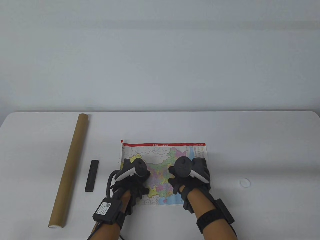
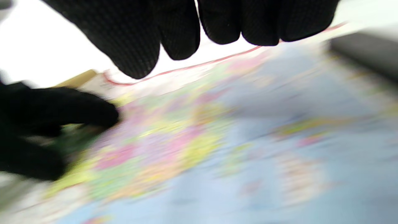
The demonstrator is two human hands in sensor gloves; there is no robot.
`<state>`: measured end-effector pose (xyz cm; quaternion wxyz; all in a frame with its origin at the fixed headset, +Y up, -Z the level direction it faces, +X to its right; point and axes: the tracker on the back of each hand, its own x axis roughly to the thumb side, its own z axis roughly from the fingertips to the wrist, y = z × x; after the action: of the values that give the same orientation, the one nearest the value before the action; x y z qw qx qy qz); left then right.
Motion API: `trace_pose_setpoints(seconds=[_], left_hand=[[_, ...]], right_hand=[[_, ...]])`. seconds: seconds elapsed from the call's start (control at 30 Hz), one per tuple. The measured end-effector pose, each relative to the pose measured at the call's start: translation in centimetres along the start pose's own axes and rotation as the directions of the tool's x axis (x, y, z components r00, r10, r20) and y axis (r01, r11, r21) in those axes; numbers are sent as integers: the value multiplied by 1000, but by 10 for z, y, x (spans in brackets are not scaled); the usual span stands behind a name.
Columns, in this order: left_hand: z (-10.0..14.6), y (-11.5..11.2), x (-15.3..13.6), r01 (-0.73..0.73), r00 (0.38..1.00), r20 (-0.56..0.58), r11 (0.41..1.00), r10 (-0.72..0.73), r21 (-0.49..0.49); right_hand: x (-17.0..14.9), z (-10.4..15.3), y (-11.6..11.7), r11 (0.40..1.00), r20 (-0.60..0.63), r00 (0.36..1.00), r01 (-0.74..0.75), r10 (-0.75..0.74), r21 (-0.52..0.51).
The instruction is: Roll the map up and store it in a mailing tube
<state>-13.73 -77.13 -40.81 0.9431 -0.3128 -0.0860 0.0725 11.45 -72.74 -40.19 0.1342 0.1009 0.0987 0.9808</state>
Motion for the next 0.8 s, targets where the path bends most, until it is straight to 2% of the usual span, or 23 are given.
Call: trace_pose_setpoints(seconds=[0.1, 0.2, 0.27, 0.3, 0.4, 0.5, 0.6, 0.7, 0.8], left_hand=[[0, 0, 0, 1, 1000, -2, 1000, -1, 1], [0, 0, 0, 4, 1000, -3, 1000, -4, 0], [0, 0, 1, 7, 1000, -3, 1000, -7, 0], [0, 0, 1, 7, 1000, -3, 1000, -7, -1], [0, -1, 1, 7, 1000, -2, 1000, -7, 0], [-1, -1, 1, 8, 1000, -1, 1000, -8, -2], [0, -2, 1, 7, 1000, 0, 1000, -7, -2], [0, -2, 1, 10, 1000, -2, 1000, -10, -6], [0, -2, 2, 10, 1000, -3, 1000, -11, -11]], right_hand=[[-38, 1, -2, 995, -144, 984, -102, 104, 22], [-62, 1, 10, 986, -259, 957, -92, 127, 140], [-64, 1, 19, 990, -275, 957, -63, 96, 125], [-60, 0, 21, 986, -277, 948, -132, 154, 98], [-51, -2, 23, 949, -269, 911, -294, 314, 113], [-50, -3, 24, 951, -298, 903, -300, 310, 79], [-59, -2, 18, 973, -311, 922, -228, 231, 47], [-73, 3, 2, 990, -341, 930, -144, 135, -1], [-88, 8, -13, 985, -383, 910, -172, 160, 2]])
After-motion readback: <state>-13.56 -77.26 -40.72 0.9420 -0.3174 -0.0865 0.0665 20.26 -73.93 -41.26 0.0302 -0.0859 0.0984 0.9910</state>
